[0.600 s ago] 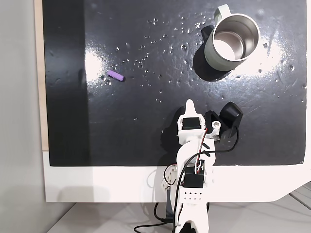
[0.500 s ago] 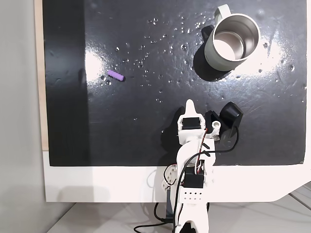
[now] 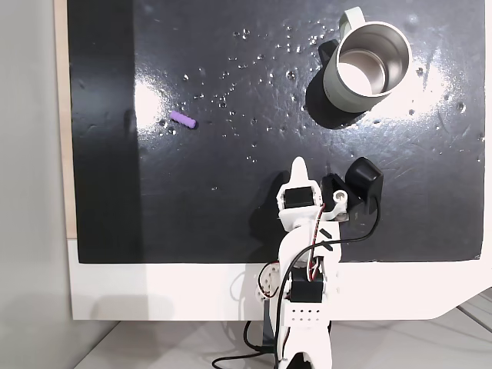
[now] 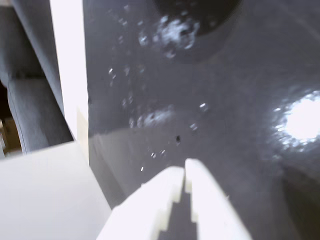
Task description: Grasp a pengrip and put it in the cup.
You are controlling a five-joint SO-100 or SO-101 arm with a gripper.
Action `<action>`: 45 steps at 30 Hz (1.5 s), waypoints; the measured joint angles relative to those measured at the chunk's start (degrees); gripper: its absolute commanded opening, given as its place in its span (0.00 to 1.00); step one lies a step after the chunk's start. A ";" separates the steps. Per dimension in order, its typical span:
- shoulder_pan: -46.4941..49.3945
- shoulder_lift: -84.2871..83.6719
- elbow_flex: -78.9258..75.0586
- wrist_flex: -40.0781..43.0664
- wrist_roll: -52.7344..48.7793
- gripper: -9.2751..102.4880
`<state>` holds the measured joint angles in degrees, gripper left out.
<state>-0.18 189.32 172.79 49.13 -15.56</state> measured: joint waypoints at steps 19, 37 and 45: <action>-15.47 -55.72 -62.05 17.23 -30.06 0.09; -28.65 -99.58 -114.08 36.83 -60.56 0.18; -32.96 -105.38 -114.17 37.00 -68.99 0.25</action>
<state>-33.13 83.94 58.62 86.13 -84.55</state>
